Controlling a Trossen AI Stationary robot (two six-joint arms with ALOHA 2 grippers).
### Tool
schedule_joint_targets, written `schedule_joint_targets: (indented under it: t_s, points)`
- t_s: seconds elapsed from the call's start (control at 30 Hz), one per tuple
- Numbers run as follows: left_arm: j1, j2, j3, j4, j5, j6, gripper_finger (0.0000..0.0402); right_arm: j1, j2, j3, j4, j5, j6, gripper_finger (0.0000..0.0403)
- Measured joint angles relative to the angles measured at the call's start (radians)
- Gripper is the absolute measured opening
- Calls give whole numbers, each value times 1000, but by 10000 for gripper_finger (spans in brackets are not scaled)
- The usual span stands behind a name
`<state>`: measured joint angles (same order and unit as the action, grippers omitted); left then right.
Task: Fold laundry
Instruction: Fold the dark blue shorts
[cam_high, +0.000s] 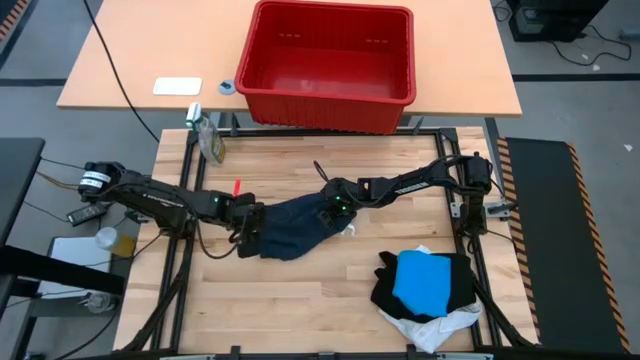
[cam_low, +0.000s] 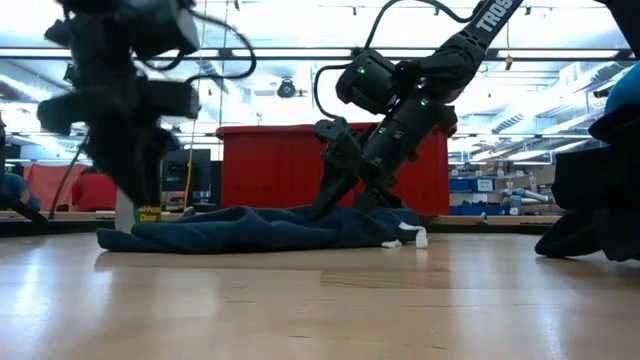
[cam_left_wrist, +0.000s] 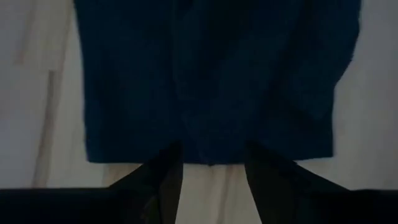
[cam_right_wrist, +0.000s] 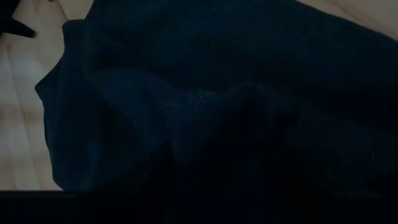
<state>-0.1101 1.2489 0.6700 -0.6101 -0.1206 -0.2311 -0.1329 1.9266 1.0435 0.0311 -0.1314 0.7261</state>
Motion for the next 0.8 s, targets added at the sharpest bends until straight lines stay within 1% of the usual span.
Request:
schedule_joint_targets:
  t_s: [0.07, 0.2, 0.43, 0.57, 0.8]
  points:
    - [2, 1, -38, 38, -8, 3, 165, 0, 0, 0, 2, 0, 0, 246]
    - [20, 1, -76, 121, -16, -45, 158, 0, 0, 0, 3, 0, 5, 246]
    - [56, 1, -77, 130, -17, -47, 155, 0, 0, 0, 5, 3, 5, 246]
    - [75, 25, -77, 136, -17, -61, 155, 0, 0, 0, 6, 4, 5, 246]
    - [66, 70, -76, 195, 1, -84, 152, 0, 0, 0, 13, 6, 1, 246]
